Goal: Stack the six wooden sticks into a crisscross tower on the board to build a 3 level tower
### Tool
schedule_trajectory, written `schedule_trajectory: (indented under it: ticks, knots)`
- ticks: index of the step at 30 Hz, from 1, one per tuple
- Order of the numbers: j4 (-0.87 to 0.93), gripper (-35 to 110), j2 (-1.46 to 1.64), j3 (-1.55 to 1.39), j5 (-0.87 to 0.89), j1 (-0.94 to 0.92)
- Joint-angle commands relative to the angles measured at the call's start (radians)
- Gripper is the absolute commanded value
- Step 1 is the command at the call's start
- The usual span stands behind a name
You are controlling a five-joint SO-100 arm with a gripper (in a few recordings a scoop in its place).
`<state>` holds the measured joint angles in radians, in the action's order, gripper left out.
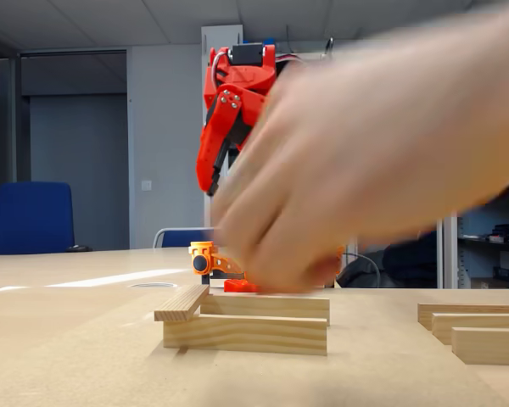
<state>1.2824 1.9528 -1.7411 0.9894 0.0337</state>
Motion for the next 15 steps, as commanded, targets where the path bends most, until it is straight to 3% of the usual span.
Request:
schedule_trajectory:
  ticks: [1,15]
  knots:
    - [0.026,15,-0.005,0.064,0.012,0.002]
    - [0.021,15,-0.011,0.063,-0.040,-0.066]
